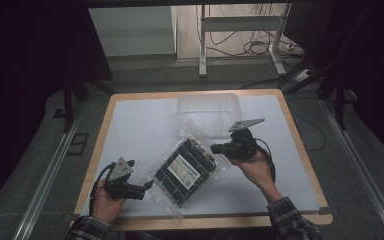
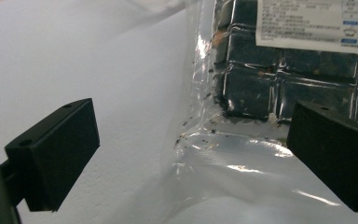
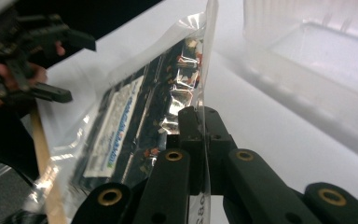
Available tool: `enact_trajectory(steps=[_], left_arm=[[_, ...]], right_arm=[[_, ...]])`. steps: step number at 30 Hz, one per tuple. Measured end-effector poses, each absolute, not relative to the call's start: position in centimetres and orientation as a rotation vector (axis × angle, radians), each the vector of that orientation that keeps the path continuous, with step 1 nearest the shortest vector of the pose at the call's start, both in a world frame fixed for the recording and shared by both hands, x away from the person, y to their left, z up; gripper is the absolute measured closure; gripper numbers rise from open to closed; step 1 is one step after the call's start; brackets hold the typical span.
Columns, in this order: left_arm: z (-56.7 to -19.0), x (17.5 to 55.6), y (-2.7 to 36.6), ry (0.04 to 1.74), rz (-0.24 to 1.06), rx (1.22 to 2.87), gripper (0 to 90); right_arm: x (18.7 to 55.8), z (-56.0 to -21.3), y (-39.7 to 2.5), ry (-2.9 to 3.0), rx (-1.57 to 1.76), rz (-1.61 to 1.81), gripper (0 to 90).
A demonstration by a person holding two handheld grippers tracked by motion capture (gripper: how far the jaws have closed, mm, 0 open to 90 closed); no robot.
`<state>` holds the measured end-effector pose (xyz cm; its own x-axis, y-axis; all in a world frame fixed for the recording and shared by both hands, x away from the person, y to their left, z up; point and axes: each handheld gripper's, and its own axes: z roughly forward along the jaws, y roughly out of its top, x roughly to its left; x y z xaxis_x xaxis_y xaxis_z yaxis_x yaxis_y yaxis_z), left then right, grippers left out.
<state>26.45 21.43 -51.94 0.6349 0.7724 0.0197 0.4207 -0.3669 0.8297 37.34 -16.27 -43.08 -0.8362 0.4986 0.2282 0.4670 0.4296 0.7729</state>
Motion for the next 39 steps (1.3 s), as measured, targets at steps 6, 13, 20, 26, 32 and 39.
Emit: enact_trajectory(steps=[6, 13, 20, 26, 32, 39], left_arm=[[-52.0, 26.5, 21.4, 0.931, 0.527, 2.005, 1.8], [-52.0, 26.5, 21.4, 0.933, 0.531, 2.007, 1.8], [-52.0, 26.5, 21.4, 0.933, 0.533, 2.011, 1.8], [-52.0, 26.5, 21.4, 0.935, 0.534, 2.007, 1.6], [-52.0, 26.5, 21.5, 0.938, 0.540, 2.011, 0.9], [-51.9, 26.5, 21.5, 0.943, 0.544, 2.005, 0.8]], right_arm=[[37.1, -41.0, -16.2, 2.611, 0.861, 1.436, 88.6], [37.0, -38.9, -15.8, 2.615, 0.817, 1.448, 88.9], [37.1, -36.9, -15.7, 2.618, 0.792, 1.479, 88.9], [37.1, -34.9, -15.7, 2.604, 0.765, 1.493, 88.9], [37.2, -33.4, -15.7, 2.582, 0.745, 1.484, 88.9], [38.5, -32.1, -16.1, 2.528, 0.770, 1.467, 88.9]])
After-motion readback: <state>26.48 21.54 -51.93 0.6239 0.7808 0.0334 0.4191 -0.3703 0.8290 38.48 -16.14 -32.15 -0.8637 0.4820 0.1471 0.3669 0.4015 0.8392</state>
